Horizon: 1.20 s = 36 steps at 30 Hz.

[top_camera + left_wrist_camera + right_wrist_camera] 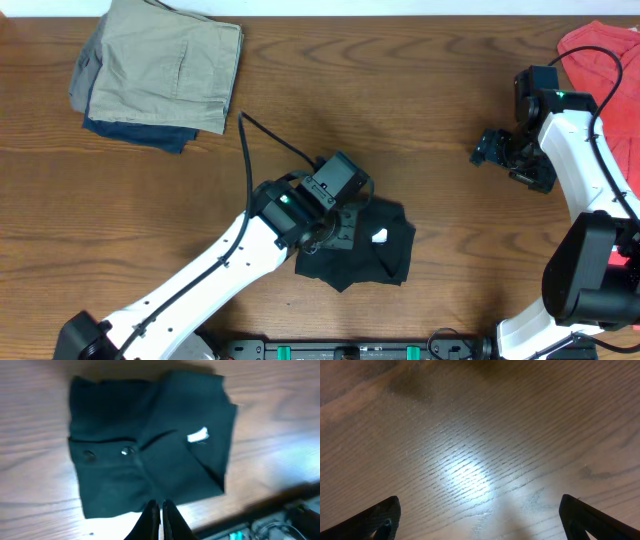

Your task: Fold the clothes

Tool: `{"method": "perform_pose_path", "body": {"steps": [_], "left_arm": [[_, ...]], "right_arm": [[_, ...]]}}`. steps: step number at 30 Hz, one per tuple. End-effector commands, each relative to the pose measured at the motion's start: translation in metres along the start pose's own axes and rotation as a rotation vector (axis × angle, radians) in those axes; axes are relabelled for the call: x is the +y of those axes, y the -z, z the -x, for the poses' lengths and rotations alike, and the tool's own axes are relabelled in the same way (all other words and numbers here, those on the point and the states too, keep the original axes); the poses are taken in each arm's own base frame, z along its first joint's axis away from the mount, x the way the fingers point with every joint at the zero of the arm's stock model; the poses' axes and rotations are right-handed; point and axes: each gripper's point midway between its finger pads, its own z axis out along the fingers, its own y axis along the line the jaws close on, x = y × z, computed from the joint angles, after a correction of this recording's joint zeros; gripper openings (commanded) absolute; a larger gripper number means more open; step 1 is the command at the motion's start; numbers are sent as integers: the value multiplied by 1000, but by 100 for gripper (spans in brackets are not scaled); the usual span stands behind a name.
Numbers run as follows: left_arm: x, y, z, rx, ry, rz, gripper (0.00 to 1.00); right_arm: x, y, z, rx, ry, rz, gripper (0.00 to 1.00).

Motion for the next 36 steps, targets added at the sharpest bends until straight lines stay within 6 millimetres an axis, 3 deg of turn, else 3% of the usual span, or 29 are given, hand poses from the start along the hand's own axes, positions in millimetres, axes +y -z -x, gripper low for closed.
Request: {"method": "perform_pose_path", "body": {"steps": [1,4,11,16,23,31,36], "left_arm": [[15,-11,5,-15,62,93,7],[15,-29,1,38,104,105,7],[-11,-80,-25,240,98,26,7],[-46,-108,-55,394,69,-96,7],[-87,-107,-78,430,-14,-206,7],[-100,-105,-90,445,-51,-230,6],[-107,-82,-84,427,-142,-290,6]], "right_arm": [[-1,7,5,-25,-18,4,99],[-1,7,5,-25,-18,4,99],[-1,7,5,-25,-18,4,99],[-1,7,5,-25,-18,4,99],[-1,7,5,-25,-18,4,99],[-1,7,5,-25,-18,4,99],[-1,7,5,-25,-18,4,99]]}}
